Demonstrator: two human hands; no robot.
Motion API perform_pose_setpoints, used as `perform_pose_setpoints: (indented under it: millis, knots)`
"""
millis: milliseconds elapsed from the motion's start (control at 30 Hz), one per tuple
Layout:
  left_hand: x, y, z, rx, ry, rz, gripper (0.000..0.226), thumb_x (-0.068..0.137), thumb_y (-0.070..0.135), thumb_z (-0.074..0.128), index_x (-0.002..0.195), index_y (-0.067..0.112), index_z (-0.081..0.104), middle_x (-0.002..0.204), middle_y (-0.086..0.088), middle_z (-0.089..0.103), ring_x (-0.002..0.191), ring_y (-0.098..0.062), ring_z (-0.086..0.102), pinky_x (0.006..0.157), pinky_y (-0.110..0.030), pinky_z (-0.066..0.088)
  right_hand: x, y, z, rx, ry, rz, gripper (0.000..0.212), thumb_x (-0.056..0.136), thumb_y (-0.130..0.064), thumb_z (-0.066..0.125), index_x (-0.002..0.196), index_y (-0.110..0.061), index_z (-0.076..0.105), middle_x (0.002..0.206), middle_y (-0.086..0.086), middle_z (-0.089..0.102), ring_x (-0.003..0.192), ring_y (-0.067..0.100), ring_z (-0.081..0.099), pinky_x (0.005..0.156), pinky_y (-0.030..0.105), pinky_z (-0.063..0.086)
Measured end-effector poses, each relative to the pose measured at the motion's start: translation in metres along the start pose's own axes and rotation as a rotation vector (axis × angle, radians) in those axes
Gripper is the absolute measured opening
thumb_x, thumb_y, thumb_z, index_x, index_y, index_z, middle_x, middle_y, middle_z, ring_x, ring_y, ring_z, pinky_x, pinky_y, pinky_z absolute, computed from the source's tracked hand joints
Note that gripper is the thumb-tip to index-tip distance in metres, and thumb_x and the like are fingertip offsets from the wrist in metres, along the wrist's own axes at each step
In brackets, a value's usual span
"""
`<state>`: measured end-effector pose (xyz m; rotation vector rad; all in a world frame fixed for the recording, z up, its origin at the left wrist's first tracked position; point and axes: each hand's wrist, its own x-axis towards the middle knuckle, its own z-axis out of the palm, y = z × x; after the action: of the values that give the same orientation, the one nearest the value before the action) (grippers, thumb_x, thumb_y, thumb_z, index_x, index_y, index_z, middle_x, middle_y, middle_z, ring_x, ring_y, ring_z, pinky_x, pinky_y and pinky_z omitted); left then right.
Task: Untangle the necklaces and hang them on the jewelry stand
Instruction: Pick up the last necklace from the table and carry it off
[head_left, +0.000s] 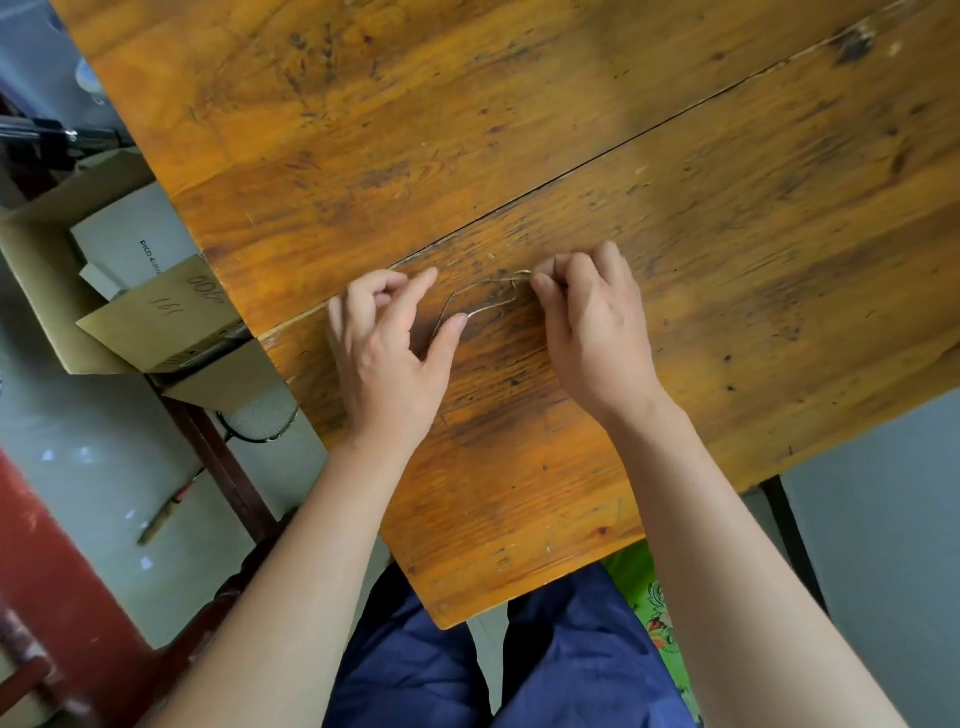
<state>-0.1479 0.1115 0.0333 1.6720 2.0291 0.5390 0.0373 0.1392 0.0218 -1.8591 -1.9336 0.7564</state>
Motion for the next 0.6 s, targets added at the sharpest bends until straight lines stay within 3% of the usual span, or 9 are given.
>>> perform_pose_setpoints:
  millis: [167,400,500,600]
  knots:
    - [0.022,0.016,0.008,0.009,-0.080,0.122,0.041,0.087,0.046,0.067,0.121,0.023,0.070,0.109,-0.004,0.057,0.097,-0.025,0.046,0.085,-0.038,0.044,-0.012,0.004,-0.009,0.145,-0.020,-0.018,0.019,0.106,-0.019,0.046,0.099,-0.006,0.058,0.097,0.006,0.064,0.092,0.024,0.049,0.081,0.043,0.046]
    - [0.032,0.020,0.016,0.004,-0.121,0.224,0.019,0.088,0.044,0.067,0.100,0.033,0.077,0.100,-0.001,0.056,0.096,-0.027,0.046,0.080,-0.046,0.044,-0.011,0.000,-0.023,0.297,-0.014,0.057,0.017,0.104,-0.017,0.048,0.100,-0.005,0.061,0.100,0.002,0.062,0.096,0.007,0.043,0.087,0.011,0.036]
    - [0.031,0.020,0.016,-0.013,-0.116,0.207,0.017,0.090,0.041,0.066,0.096,0.030,0.077,0.098,0.000,0.057,0.096,-0.026,0.046,0.081,-0.044,0.043,-0.012,-0.003,-0.025,0.344,-0.017,0.070,0.016,0.104,-0.016,0.049,0.100,-0.005,0.060,0.099,-0.002,0.060,0.097,0.008,0.047,0.087,0.009,0.035]
    - [0.028,0.022,0.015,-0.043,-0.125,0.171,0.017,0.093,0.035,0.063,0.097,0.024,0.076,0.099,-0.002,0.056,0.097,-0.024,0.044,0.084,-0.037,0.041,-0.014,-0.006,-0.030,0.438,-0.097,0.141,0.011,0.105,-0.017,0.050,0.100,-0.011,0.058,0.091,-0.015,0.058,0.084,0.000,0.052,0.080,0.011,0.039]
